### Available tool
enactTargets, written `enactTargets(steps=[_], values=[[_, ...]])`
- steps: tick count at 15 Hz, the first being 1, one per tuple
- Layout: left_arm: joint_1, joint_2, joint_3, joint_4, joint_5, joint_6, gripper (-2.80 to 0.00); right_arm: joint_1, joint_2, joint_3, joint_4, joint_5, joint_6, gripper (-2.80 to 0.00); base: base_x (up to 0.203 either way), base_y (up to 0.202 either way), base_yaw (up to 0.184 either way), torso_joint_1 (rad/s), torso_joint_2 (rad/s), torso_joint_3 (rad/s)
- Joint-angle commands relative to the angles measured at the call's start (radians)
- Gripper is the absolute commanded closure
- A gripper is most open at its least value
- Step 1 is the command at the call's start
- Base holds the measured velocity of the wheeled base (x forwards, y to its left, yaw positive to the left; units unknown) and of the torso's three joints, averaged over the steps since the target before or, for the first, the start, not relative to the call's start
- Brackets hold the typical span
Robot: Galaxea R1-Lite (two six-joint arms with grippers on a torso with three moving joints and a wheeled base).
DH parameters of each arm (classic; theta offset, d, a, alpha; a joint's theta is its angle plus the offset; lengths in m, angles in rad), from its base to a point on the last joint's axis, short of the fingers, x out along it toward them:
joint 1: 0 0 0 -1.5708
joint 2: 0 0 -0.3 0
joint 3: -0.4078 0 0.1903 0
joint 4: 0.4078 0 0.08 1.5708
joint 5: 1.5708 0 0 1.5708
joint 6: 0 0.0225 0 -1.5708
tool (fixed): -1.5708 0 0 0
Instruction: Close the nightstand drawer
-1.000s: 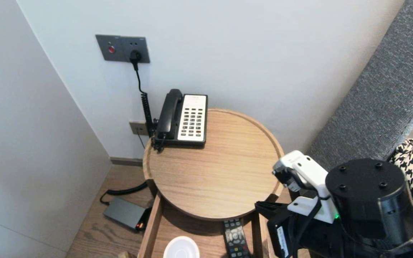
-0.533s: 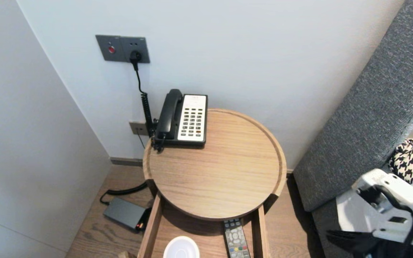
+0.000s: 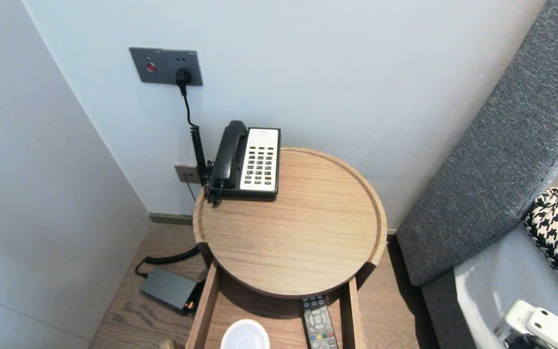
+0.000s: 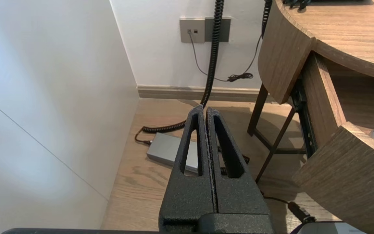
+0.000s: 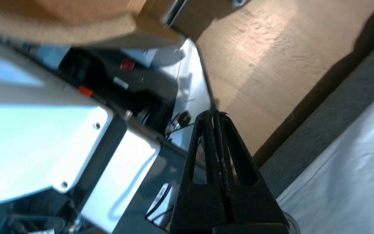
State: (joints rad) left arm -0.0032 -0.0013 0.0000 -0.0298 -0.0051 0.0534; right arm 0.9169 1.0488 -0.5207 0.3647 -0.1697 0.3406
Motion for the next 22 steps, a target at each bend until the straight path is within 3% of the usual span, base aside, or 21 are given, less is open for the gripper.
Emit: enactTargets(steps=[1, 4, 7, 9, 22], values=[[0.000, 0.000, 0.012, -0.001, 0.001, 0.000, 0.00, 0.034, 0.034, 0.020, 0.002, 0.005, 0.001, 0.00, 0.000, 0.000, 0.000, 0.000, 0.00, 0.000], [0.000, 0.000, 0.012, -0.001, -0.001, 0.000, 0.00, 0.082, 0.135, 0.037, -0.007, 0.005, 0.001, 0.00, 0.000, 0.000, 0.000, 0.000, 0.00, 0.000], [0.000, 0.000, 0.012, -0.001, 0.001, 0.000, 0.00, 0.143, 0.230, 0.042, -0.155, -0.008, 0.003, 0.00, 0.000, 0.000, 0.000, 0.000, 0.00, 0.000], [0.000, 0.000, 0.012, -0.001, 0.000, 0.000, 0.00, 0.160, 0.268, 0.034, -0.183, -0.014, 0.003, 0.00, 0.000, 0.000, 0.000, 0.000, 0.00, 0.000], [0.000, 0.000, 0.012, -0.001, 0.001, 0.000, 0.00, 0.206, 0.474, -0.065, -0.270, -0.021, 0.003, 0.00, 0.000, 0.000, 0.000, 0.000, 0.00, 0.000]])
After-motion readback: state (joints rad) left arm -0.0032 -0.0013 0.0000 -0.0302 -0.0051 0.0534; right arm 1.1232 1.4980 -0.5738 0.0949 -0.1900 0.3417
